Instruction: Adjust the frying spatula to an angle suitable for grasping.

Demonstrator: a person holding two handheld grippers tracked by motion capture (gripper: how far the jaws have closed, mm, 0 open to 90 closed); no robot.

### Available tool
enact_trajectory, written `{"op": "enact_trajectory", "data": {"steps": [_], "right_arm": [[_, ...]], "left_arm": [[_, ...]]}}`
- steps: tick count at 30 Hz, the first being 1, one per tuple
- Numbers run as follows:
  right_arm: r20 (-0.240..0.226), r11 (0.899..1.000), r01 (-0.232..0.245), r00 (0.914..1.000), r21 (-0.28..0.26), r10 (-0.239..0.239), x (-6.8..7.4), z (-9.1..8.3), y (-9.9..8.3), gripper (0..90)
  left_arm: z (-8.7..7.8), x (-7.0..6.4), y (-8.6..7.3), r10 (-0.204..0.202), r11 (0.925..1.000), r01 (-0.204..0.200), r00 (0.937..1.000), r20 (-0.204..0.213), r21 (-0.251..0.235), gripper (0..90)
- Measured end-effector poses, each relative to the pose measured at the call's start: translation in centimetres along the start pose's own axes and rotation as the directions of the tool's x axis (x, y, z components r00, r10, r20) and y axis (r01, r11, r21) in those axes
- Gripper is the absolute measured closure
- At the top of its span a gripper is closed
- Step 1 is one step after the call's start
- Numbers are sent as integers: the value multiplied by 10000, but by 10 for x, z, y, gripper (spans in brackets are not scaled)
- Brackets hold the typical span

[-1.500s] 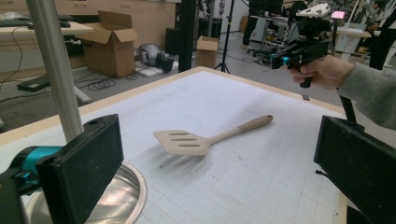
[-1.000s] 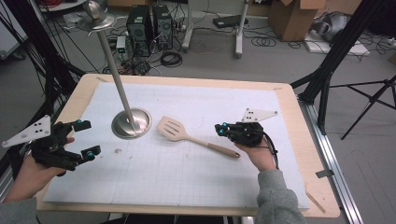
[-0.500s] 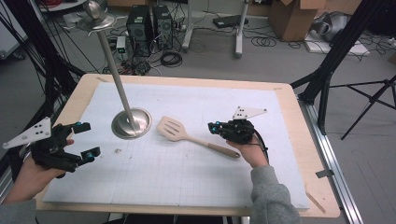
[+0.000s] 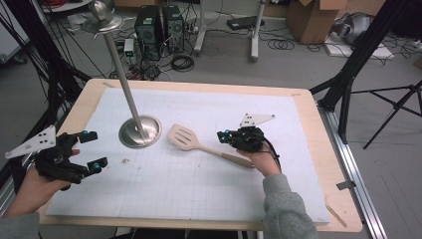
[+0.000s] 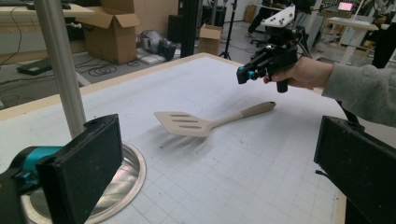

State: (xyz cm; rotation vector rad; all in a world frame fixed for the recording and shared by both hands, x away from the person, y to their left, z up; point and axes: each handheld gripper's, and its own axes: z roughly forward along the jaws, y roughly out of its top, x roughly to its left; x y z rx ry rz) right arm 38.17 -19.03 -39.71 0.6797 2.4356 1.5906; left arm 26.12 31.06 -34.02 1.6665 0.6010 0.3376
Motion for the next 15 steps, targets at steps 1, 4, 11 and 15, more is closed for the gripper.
{"op": "enact_trajectory", "data": {"steps": [1,4,11,15], "right_arm": [[0,10000,78,10000,39,-78,0,2,1,897],[-83,9998,206,9998,84,-205,1,9,3,898],[-349,9974,586,9978,413,-572,2,23,6,899],[-288,9972,498,9984,563,-482,-1,28,5,899]], "left_arm": [[0,0,0,-8,10000,8,10000,-6,10,18],[0,0,-1,-44,10000,44,10000,-16,30,18],[0,1,-1,-23,10000,23,10000,11,20,18],[0,2,-2,-48,10000,48,10000,4,41,18]]}}
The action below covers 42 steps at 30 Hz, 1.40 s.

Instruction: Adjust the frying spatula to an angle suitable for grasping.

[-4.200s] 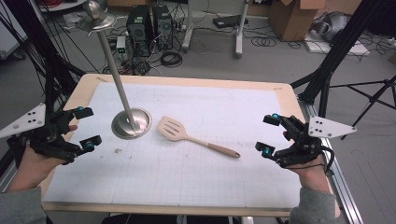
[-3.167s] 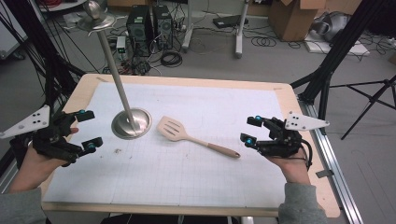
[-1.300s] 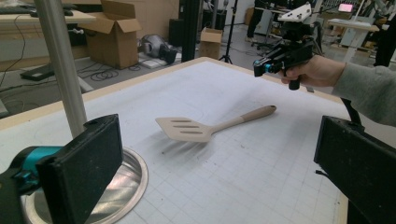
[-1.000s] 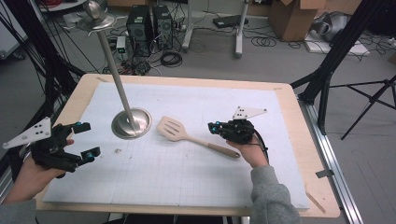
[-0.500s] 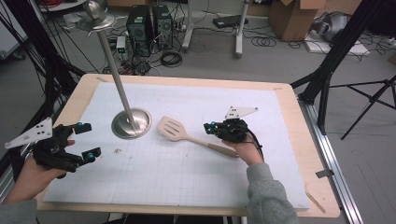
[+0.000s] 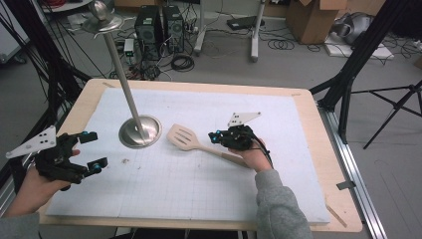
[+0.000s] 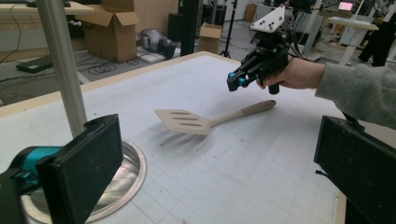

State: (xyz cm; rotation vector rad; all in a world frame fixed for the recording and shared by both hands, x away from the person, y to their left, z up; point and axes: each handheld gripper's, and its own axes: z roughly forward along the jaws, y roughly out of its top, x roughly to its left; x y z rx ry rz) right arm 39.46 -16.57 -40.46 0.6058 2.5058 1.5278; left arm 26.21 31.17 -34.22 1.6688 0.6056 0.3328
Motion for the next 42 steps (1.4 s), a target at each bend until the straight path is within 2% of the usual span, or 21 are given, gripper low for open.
{"op": "enact_trajectory", "data": {"steps": [6,14,20,29,32,42], "right_arm": [[74,9996,-79,9999,270,77,-4,6,-2,899],[194,9956,357,9991,868,-375,-7,17,-4,900],[144,9909,398,9990,1283,-419,-8,26,-6,900],[33,9889,380,9992,1435,-389,-9,37,-4,900],[-47,9896,173,9998,1431,-168,-10,41,-4,900],[-19,9795,83,10000,2012,-81,-12,48,-4,900]], "left_arm": [[1,0,-1,-9,10000,9,10000,4,41,18],[2,0,-2,-42,10000,42,10000,17,90,18],[1,0,-3,-84,9999,84,10000,1,86,18],[0,0,-5,-142,9998,142,9999,-6,142,18],[-1,0,-5,-146,9998,146,9999,15,108,18],[-2,0,-6,-192,9998,192,9998,-22,110,18]]}}
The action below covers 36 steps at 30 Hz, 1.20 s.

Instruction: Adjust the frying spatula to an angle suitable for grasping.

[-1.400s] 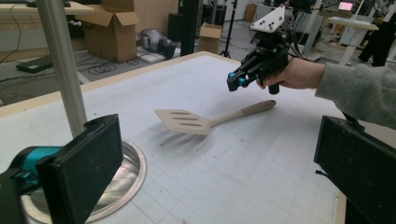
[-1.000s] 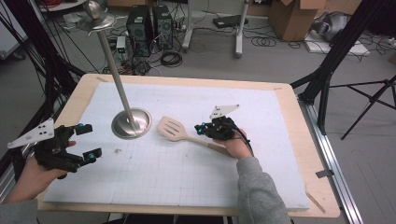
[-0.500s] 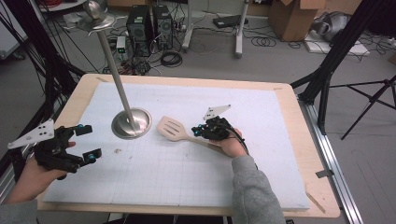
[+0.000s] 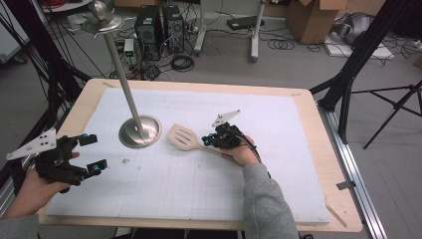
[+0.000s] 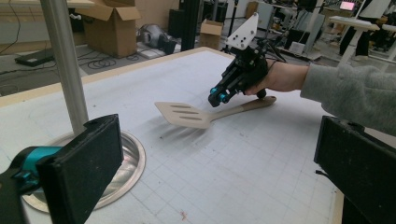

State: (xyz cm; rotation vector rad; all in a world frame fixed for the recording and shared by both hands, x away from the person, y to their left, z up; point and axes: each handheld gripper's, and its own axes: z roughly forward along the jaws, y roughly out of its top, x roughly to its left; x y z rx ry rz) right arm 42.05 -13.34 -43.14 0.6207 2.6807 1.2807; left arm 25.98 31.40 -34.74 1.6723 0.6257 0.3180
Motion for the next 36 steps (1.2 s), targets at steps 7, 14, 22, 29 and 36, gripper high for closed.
{"op": "enact_trajectory", "data": {"steps": [7,14,22,29,36], "right_arm": [[-81,9996,95,9999,261,-93,-1,5,2,900],[-77,9973,272,9996,678,-267,0,9,5,900],[-24,9947,283,9996,992,-282,-1,13,5,900],[-27,9942,223,9998,1054,-221,1,12,5,900],[-227,9913,461,9988,1231,-436,6,11,5,900]], "left_arm": [[1,0,-1,-19,10000,19,10000,3,46,18],[1,1,-2,-26,10000,26,10000,-23,62,18],[0,1,-3,-48,10000,48,10000,-40,77,18],[0,2,-3,-79,9999,79,10000,-55,97,18],[-6,3,-2,-123,9999,123,9998,-129,-59,18]]}}
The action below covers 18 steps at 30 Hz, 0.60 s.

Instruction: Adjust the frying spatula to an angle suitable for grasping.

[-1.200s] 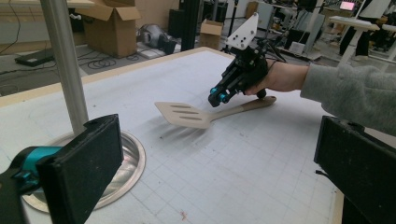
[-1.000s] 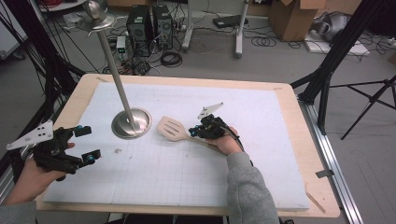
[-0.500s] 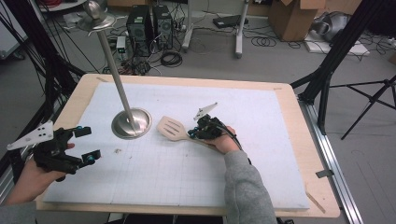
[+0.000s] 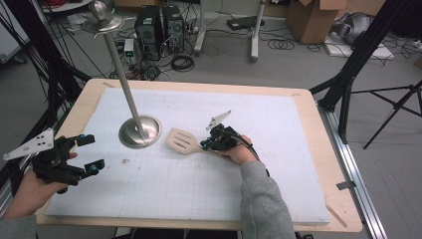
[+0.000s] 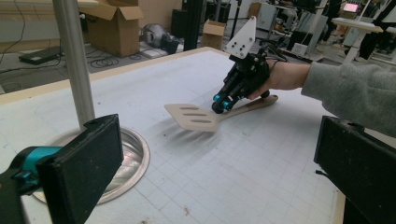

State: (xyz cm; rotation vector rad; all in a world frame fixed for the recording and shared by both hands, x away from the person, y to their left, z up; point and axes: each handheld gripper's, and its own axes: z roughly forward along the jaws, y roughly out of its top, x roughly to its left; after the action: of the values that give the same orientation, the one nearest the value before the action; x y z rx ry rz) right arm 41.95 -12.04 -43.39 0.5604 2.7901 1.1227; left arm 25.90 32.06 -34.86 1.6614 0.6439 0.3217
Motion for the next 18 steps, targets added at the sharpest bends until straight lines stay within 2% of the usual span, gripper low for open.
{"op": "enact_trajectory", "data": {"steps": [9,18], "right_arm": [[-544,9986,536,9971,8,-534,10,-5,-5,900],[-819,9986,533,9952,67,-526,17,-8,-11,900]], "left_arm": [[1,-1,0,30,10000,-30,10000,0,34,18],[2,-1,0,53,9999,-53,10000,21,88,18]]}}
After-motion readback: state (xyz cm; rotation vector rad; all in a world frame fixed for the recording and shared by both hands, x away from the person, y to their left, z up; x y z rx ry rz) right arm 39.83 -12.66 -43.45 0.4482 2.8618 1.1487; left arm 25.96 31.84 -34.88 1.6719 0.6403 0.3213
